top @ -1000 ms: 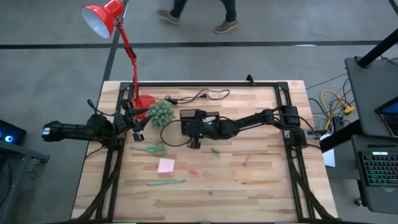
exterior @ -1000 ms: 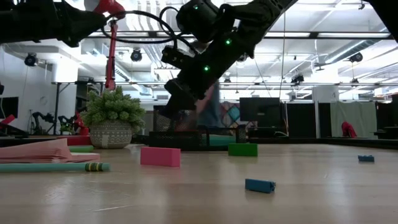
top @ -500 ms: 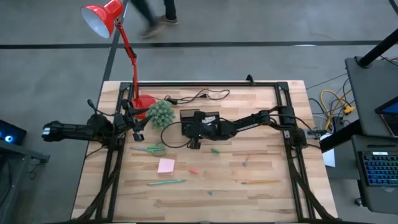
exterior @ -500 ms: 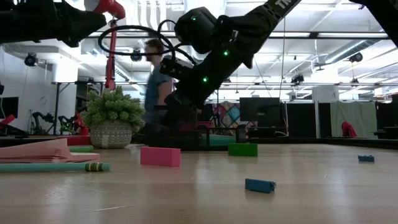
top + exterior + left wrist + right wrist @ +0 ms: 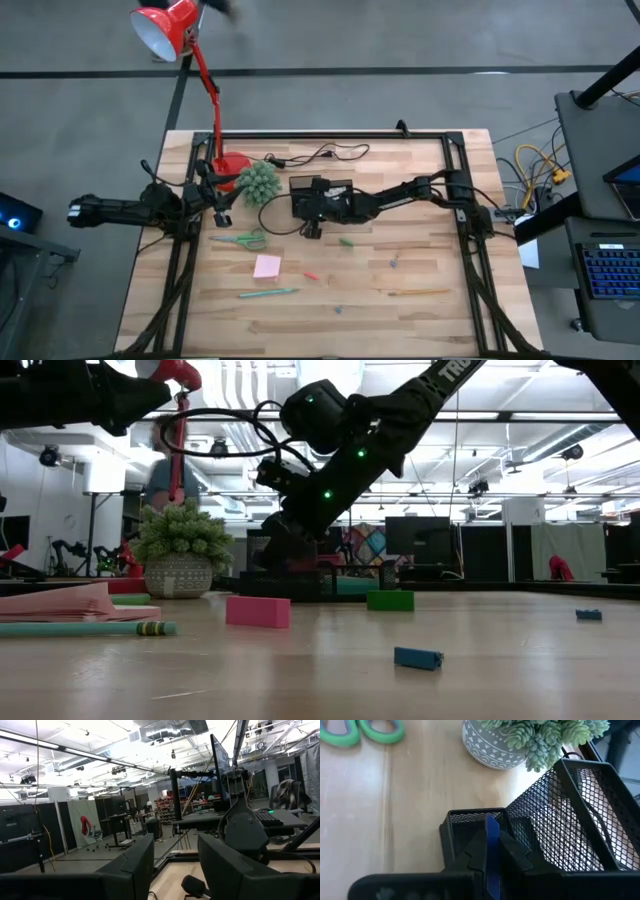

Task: Pick and place office supplies into organizer
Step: Put the blue eraser into the desk organizer

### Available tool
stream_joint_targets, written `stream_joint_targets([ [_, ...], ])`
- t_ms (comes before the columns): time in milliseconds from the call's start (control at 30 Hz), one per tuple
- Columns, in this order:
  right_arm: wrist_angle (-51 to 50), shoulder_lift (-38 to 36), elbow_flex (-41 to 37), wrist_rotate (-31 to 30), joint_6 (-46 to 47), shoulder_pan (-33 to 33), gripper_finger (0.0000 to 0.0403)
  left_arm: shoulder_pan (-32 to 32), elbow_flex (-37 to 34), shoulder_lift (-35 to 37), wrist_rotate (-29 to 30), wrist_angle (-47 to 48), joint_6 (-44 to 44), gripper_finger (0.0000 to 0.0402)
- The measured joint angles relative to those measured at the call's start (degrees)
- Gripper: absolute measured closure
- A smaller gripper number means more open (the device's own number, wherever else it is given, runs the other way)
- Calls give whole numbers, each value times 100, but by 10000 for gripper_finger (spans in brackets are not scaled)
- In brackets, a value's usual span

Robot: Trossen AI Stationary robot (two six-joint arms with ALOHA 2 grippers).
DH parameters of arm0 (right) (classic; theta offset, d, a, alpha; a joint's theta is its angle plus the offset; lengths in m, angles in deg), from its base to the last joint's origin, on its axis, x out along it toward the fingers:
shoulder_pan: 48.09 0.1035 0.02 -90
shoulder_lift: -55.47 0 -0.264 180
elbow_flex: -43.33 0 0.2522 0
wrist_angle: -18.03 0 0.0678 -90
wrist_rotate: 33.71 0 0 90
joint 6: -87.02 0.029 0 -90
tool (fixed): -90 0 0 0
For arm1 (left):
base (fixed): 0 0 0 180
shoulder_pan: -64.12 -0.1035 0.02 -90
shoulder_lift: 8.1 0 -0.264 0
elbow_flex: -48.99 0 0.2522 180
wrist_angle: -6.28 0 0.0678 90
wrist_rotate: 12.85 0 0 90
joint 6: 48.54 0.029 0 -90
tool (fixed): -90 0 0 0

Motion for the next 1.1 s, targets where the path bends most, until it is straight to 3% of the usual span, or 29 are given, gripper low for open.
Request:
stream_joint_targets([
  [700,-48,1,-4,7,55,-20,378,0,0,0,-2,0,0,262],
  [1100,-52,0,-4,-3,149,-56,341,0,0,0,-2,0,0,262],
])
